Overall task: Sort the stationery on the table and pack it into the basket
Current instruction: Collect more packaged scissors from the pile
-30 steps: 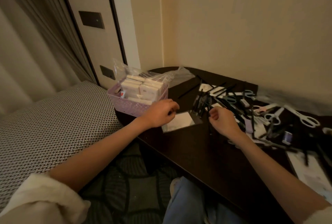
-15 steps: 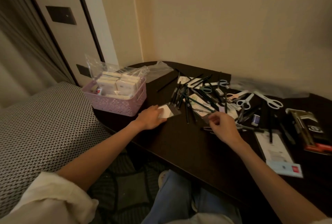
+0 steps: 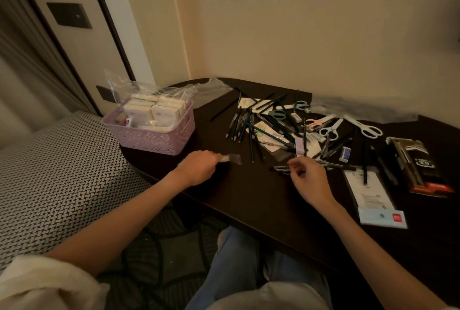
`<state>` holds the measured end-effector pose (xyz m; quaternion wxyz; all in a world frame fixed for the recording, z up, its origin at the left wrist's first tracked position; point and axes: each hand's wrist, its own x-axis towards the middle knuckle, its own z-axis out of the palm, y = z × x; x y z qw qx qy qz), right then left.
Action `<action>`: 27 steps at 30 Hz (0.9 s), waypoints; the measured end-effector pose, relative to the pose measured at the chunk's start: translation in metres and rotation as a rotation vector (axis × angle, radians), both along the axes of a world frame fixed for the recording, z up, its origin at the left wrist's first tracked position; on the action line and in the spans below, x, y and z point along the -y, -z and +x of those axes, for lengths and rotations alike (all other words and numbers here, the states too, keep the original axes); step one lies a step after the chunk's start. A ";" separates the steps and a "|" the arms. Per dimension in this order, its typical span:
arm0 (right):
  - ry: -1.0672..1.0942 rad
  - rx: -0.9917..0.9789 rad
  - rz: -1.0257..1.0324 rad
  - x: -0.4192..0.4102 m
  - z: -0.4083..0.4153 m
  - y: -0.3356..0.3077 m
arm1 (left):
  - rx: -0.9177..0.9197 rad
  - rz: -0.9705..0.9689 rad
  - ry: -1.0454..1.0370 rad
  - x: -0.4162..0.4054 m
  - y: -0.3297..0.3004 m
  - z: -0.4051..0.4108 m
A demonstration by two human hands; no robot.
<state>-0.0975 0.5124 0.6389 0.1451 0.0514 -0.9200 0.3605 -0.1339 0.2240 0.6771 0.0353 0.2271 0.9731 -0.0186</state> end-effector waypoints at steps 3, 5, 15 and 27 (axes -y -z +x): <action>0.049 -0.045 0.001 -0.011 -0.009 -0.011 | -0.089 0.050 0.024 -0.009 -0.009 -0.002; 0.110 -0.061 0.006 -0.025 -0.019 -0.019 | -0.161 0.133 0.054 -0.017 -0.014 -0.003; 0.366 0.158 0.060 -0.115 -0.107 -0.039 | -0.308 0.496 0.144 -0.080 -0.031 -0.035; 0.310 0.416 0.126 -0.130 -0.152 -0.047 | -0.321 0.604 0.139 -0.123 -0.034 -0.068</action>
